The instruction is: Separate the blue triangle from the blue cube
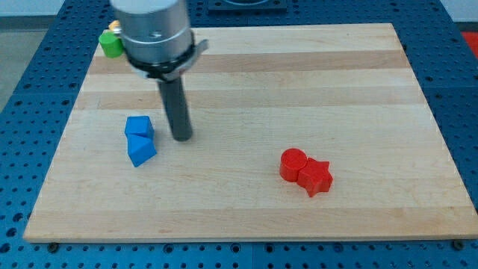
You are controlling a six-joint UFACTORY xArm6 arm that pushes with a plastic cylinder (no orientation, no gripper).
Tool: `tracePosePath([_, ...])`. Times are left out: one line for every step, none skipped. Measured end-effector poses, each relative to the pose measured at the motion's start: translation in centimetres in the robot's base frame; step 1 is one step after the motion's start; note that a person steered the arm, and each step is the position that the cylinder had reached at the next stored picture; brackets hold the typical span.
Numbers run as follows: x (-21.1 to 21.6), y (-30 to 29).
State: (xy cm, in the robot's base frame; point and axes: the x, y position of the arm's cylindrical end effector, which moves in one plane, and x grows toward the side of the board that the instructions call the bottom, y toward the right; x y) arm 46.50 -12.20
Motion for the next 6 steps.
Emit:
tracePosePath([1.1,-3.2])
tracePosePath([2.6,-3.7])
tracePosePath([2.9,-3.7])
tracePosePath([4.3,-3.7])
tracePosePath([6.5,-4.8])
tracePosePath([6.6,-6.7])
